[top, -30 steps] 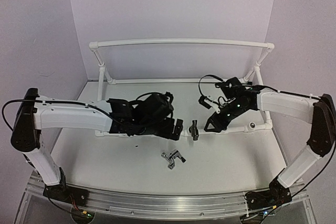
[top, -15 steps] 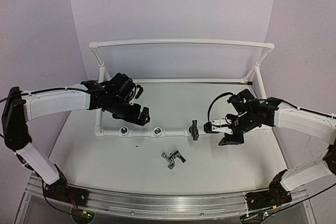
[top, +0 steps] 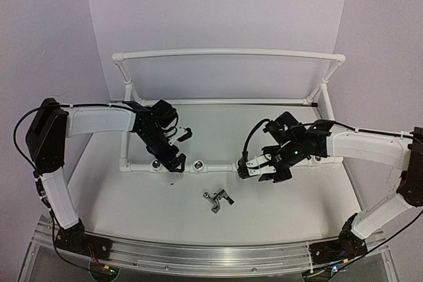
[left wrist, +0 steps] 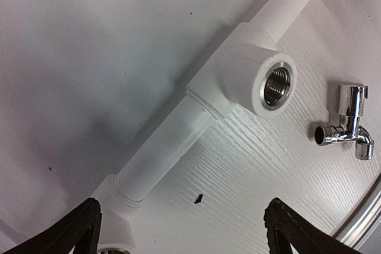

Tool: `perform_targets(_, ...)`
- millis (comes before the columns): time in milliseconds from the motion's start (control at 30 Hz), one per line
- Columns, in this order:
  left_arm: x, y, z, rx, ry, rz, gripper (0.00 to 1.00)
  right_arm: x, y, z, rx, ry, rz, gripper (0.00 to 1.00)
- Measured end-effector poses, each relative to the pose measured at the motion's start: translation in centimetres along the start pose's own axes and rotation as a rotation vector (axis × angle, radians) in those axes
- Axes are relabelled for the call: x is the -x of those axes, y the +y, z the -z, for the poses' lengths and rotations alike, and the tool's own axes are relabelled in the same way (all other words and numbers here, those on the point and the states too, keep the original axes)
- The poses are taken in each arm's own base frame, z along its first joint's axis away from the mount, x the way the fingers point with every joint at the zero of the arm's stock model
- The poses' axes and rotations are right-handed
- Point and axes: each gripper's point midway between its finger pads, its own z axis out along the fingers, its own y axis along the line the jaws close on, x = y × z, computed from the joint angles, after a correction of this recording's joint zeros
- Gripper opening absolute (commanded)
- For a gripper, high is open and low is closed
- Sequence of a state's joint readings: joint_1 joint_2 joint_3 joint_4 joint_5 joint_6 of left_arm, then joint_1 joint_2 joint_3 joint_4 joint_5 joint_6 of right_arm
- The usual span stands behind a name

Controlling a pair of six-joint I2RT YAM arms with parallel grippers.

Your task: Install the water faucets

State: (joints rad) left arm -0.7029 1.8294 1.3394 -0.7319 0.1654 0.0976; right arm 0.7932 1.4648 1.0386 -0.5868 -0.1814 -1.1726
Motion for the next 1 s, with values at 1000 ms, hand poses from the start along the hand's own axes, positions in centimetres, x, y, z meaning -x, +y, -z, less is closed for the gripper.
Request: perform_targets(1000,0.2,0.5,-3.3,-0.085,0.054,0.018,0.53,1.9,-2.6,-4.7,-0.139,0.091,-0.006,0.0)
